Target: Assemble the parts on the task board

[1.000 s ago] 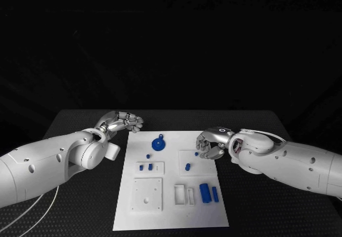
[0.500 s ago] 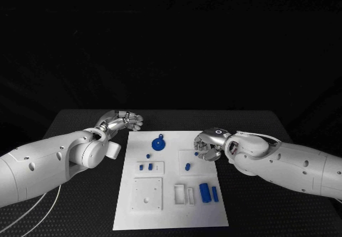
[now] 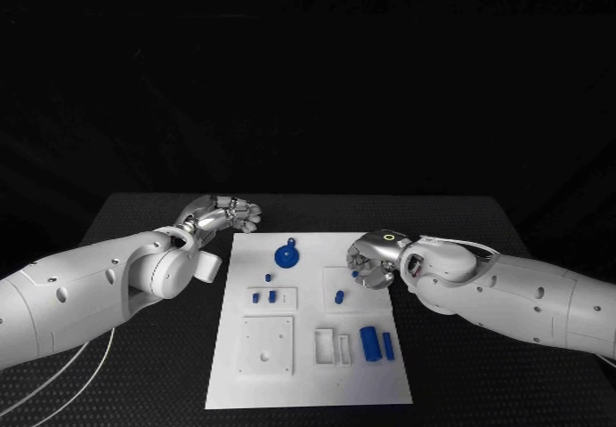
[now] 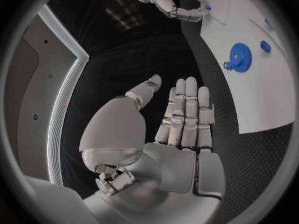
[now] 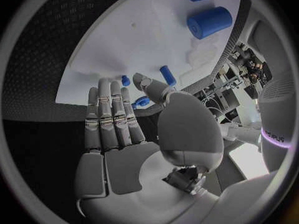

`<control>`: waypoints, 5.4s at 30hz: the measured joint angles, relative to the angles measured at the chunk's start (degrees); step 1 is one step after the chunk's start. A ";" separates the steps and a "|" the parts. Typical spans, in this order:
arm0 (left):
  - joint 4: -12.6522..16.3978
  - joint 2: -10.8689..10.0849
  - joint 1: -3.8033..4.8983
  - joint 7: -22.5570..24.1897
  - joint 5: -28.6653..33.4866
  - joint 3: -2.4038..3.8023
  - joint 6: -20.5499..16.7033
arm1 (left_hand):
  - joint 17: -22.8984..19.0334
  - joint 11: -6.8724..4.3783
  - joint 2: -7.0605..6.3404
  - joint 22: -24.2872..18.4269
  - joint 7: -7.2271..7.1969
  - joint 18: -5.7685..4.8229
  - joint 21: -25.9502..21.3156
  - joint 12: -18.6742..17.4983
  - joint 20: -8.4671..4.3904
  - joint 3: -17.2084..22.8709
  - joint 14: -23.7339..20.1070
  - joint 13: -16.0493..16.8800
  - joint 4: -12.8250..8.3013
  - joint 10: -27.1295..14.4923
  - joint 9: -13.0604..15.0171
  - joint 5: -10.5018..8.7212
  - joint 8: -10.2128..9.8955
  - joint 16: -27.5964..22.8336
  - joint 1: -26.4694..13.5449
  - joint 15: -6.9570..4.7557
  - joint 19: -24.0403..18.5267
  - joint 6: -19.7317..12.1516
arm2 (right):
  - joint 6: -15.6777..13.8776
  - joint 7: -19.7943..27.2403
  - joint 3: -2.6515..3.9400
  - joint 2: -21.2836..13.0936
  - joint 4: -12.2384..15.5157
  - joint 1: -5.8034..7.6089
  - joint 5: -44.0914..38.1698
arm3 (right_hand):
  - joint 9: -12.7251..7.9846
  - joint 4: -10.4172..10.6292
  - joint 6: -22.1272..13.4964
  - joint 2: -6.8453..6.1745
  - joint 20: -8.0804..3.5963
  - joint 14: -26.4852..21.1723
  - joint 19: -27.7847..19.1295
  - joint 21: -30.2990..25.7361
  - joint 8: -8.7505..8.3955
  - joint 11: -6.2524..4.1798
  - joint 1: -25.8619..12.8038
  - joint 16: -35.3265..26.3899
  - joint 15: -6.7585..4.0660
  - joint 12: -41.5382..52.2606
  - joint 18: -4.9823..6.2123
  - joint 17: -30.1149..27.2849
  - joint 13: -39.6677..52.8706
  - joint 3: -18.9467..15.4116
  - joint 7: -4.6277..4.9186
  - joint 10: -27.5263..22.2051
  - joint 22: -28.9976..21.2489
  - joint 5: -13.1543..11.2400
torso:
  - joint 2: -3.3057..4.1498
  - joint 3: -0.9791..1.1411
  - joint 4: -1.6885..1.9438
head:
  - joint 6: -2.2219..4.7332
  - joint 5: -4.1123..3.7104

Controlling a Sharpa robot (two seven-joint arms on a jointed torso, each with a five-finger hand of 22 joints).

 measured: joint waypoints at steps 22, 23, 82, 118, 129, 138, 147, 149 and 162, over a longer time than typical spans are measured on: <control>0.02 0.02 0.00 -0.09 0.11 0.01 0.45 | 0.25 0.06 0.00 0.00 0.00 -0.12 0.00 -0.33 0.00 0.00 0.00 -0.06 0.00 -0.35 0.01 0.00 0.00 -0.44 0.00 0.00 0.00 0.00 | -0.15 -0.09 -1.55 1.71 -1.30 0.63 -1.85 | 0.29 -0.19 2.26 1.11 0.30 0.60 0.71 -0.26 0.67 -0.32 1.11 0.01 -0.19 -0.15 0.01 1.22 0.51 2.34 -1.00 1.56 0.84 -0.27 | -0.03 0.04 -0.10 | -0.51 0.03; 0.03 0.02 0.00 -0.10 0.12 0.01 0.45 | 0.25 0.06 0.00 0.00 0.00 -0.12 0.00 -0.33 0.00 0.00 0.00 -0.06 0.00 -0.35 0.01 0.00 0.00 -0.44 0.00 0.00 0.00 0.00 | -0.32 -0.15 -1.62 1.88 -1.45 0.64 -2.05 | 0.29 -0.19 2.27 1.11 0.30 0.61 0.71 -0.26 0.67 -0.37 1.11 0.01 -0.20 -0.09 0.01 1.22 0.55 2.34 -1.00 1.70 0.84 -0.27 | -0.03 0.04 -0.10 | -0.53 0.02; 0.30 -0.29 0.00 -0.43 0.11 0.00 0.52 | 1.03 0.08 -0.02 0.06 0.20 -0.43 -0.22 -0.33 0.00 0.02 0.00 -0.21 -0.33 -0.33 -0.03 0.00 0.00 -1.11 0.01 0.00 -0.01 -0.20 | -6.65 -2.79 -2.18 1.29 -0.42 -0.97 -8.97 | 0.68 -3.55 8.15 2.15 -0.82 5.01 6.56 -0.45 1.98 -1.96 3.06 1.20 -2.16 0.48 0.91 7.89 3.52 7.51 -3.21 6.87 2.43 0.67 | -0.01 0.04 -0.10 | -0.94 -0.35; -0.01 -0.36 0.00 -0.61 0.12 0.00 0.58 | 1.50 0.29 -0.02 0.05 0.40 -0.49 -0.45 -0.33 0.15 0.02 0.15 -0.36 -0.33 -0.54 -0.07 0.00 0.00 -1.56 0.01 0.15 -0.16 -0.39 | -3.99 -2.61 -1.04 1.04 -0.67 -0.76 -5.98 | -0.03 -2.54 4.40 -0.67 -0.25 1.60 4.48 -2.01 -0.47 -0.66 1.78 -2.58 -0.22 -2.74 0.91 8.11 2.90 6.37 -1.17 3.48 3.37 0.67 | -0.04 -0.01 -0.12 | -1.10 -0.15; 0.03 -0.40 0.00 -0.80 0.13 0.00 0.72 | 1.63 0.29 -0.01 0.05 0.21 -0.52 -0.45 -0.57 0.21 0.02 -0.04 -0.42 -0.33 -0.54 -0.12 0.00 0.00 -1.78 0.02 0.28 -0.22 -0.61 | -3.46 -2.49 -0.99 1.18 -1.10 -0.65 -4.47 | -0.59 -2.56 2.74 -2.29 0.00 -1.67 1.18 -2.66 -1.14 1.33 0.73 -5.01 1.64 -4.39 0.90 7.67 1.31 2.35 -0.32 -0.75 3.65 0.00 | -0.04 -0.01 -0.13 | -1.16 -0.26; 0.03 -0.42 0.00 -0.91 0.13 0.00 0.81 | 1.73 0.29 -0.02 0.07 0.21 -0.52 -0.45 -0.57 0.21 0.02 -0.04 -0.42 -0.33 -0.54 -0.12 0.00 0.00 -2.00 0.02 0.28 -0.22 -0.60 | -3.13 -2.59 -0.93 1.48 -1.17 -0.54 -4.19 | -0.31 -1.91 3.63 -2.28 -0.23 -0.77 1.88 -1.85 -0.60 0.24 0.74 -4.65 0.78 -2.90 0.91 8.70 1.85 1.52 -1.16 1.03 3.65 -0.13 | -0.04 0.02 -0.09 | -1.20 -0.32; 0.06 -0.45 0.00 -0.98 0.13 0.00 0.83 | 1.79 0.29 -0.02 0.09 0.22 -0.53 -0.45 -0.57 0.21 0.02 -0.04 -0.42 -0.33 -0.54 -0.12 0.00 0.00 -2.00 0.02 0.28 -0.22 -0.61 | -3.33 -2.53 -0.99 1.79 -0.99 -0.59 -4.33 | 1.28 -0.08 7.18 -0.77 -0.78 2.98 5.86 0.67 1.67 -1.96 2.25 -2.12 -1.15 -0.26 0.90 11.52 4.49 2.58 -2.88 5.29 3.64 -0.22 | -0.03 0.02 -0.07 | -1.25 -0.36; 0.05 -0.44 0.00 -0.99 0.13 0.00 0.83 | 1.79 0.29 -0.02 0.09 0.21 -0.53 -0.45 -0.57 0.21 0.02 -0.04 -0.41 -0.33 -0.54 -0.12 0.00 0.00 -2.00 0.02 0.28 -0.22 -0.61 | -3.42 -2.57 -1.01 1.84 -0.95 -0.61 -4.48 | 1.62 0.21 7.71 -0.39 -1.05 3.59 6.56 1.10 2.01 -2.34 2.62 -1.61 -1.34 0.11 0.91 12.07 4.81 2.90 -2.99 5.83 3.64 -0.22 | -0.03 0.02 -0.07 | -1.25 -0.36; 0.05 -0.45 0.00 -1.08 0.13 0.00 0.86 | 1.93 0.29 -0.02 0.08 0.21 -0.53 -0.45 -0.57 0.21 0.02 -0.04 -0.46 -0.33 -0.54 -0.11 0.00 0.00 -2.00 0.02 0.27 -0.22 -0.61 | -3.50 -3.67 -1.06 2.31 -1.17 -0.66 -6.13 | 3.06 0.05 8.02 -0.17 -1.65 4.29 7.36 1.90 2.54 -2.77 2.85 -1.18 -1.84 0.81 0.91 13.75 6.26 3.52 -3.31 6.67 3.63 -0.22 | -0.02 -0.01 -0.07 | -1.30 -0.31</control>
